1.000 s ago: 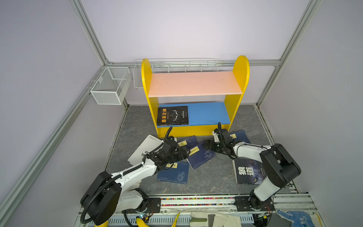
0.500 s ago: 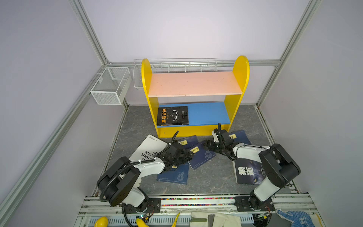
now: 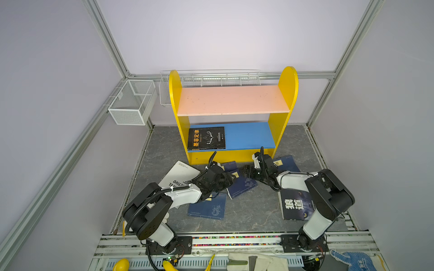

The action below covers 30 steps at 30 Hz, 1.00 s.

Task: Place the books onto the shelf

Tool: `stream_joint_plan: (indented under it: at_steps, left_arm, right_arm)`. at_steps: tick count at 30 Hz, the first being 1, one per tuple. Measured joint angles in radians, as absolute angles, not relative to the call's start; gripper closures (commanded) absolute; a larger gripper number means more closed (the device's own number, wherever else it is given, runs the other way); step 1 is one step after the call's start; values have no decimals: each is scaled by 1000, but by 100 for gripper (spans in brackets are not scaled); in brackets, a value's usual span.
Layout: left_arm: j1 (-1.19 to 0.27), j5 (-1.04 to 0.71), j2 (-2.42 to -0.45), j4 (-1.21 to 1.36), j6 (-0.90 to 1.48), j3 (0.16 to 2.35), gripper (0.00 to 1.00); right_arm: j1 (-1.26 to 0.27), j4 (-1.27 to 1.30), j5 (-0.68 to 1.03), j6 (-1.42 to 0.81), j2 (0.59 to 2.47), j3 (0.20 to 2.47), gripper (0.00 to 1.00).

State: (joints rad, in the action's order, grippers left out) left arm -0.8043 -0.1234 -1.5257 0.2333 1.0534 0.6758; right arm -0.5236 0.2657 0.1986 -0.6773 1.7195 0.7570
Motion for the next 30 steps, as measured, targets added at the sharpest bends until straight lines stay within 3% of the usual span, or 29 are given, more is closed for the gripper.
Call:
stream_joint_plan:
  at_steps: [7, 13, 21, 26, 28, 30]
  left_arm:
    - [-815, -97, -1440, 188, 1034, 693, 75]
    - [-815, -75, -1437, 138, 1028, 693, 82]
    - [-816, -51, -1432, 69, 1002, 708, 99]
    - [-818, -27, -1378, -23, 951, 755, 100]
    - [-818, -22, -1345, -63, 917, 778, 100]
    - [-814, -26, -1302, -99, 876, 804, 100]
  right_arm:
    - [-524, 279, 199, -684, 1725, 757, 14]
    - [-524, 280, 199, -685, 1724, 757, 14]
    - [-521, 266, 200, -683, 1716, 757, 13]
    - [-496, 195, 244, -669, 1665, 744, 3]
    - [-471, 159, 285, -656, 1621, 720, 11]
    - [-431, 115, 350, -643, 1551, 691, 11]
